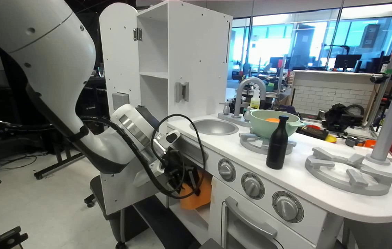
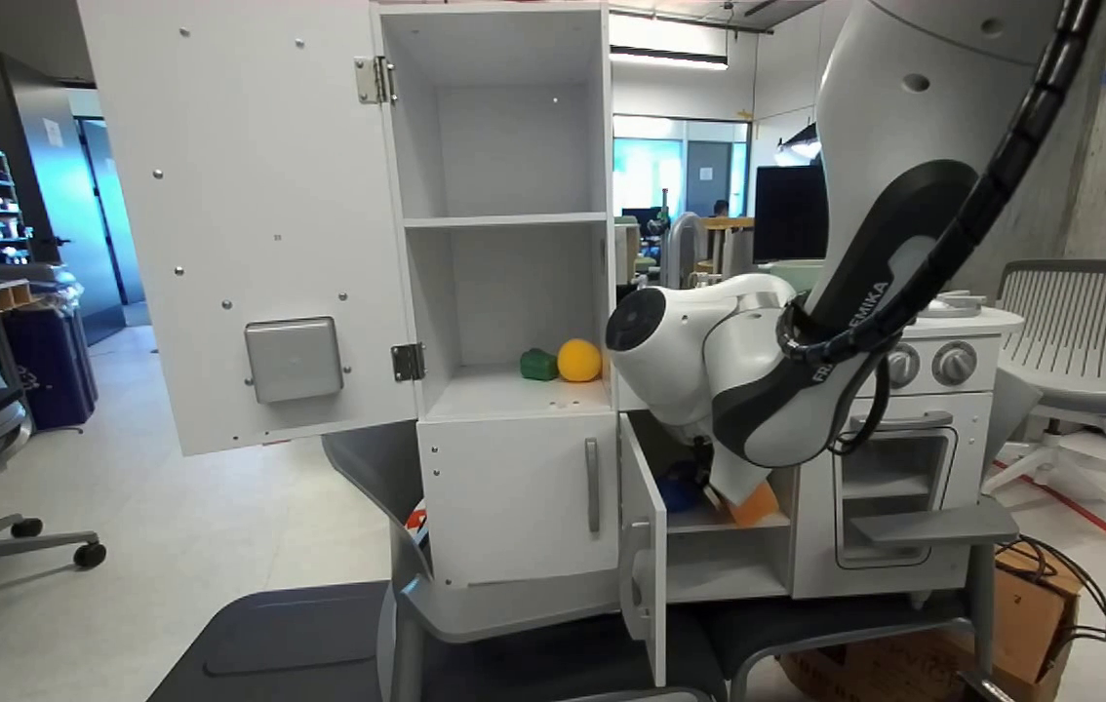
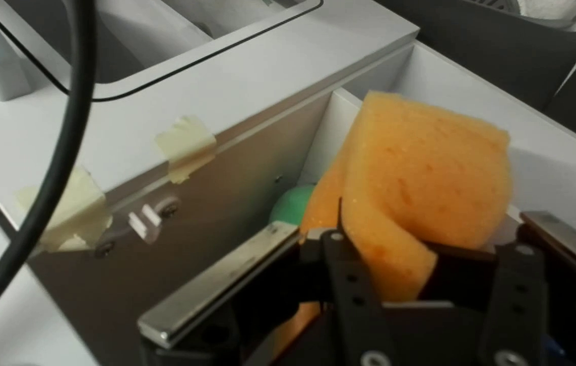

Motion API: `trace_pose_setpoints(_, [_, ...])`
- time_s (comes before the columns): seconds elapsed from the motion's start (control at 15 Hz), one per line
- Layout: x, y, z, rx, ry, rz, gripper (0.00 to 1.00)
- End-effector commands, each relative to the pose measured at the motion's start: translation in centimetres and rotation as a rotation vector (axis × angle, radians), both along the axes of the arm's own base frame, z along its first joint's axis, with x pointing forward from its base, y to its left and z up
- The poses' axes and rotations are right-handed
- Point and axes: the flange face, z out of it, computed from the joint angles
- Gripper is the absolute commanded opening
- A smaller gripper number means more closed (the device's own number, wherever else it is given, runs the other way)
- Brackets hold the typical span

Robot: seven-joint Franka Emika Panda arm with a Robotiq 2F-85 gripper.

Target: Put the sponge and bottle in the open cabinet and then close the cabinet door

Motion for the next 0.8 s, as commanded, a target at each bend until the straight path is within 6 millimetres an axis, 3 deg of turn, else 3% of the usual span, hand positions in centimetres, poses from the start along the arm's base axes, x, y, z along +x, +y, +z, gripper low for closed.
trace_pose_setpoints(0.0, [1.0,0.0,-0.6,-0.037,-0.006,0.039,0.32])
trace_pose_setpoints(0.6, [1.4,0.9,-0.1,-0.032,-0.012,0.045,0.97])
trace_pose_setpoints(0.73, [1.2,1.7,0.7,-0.012,0.034,0.051,1.00])
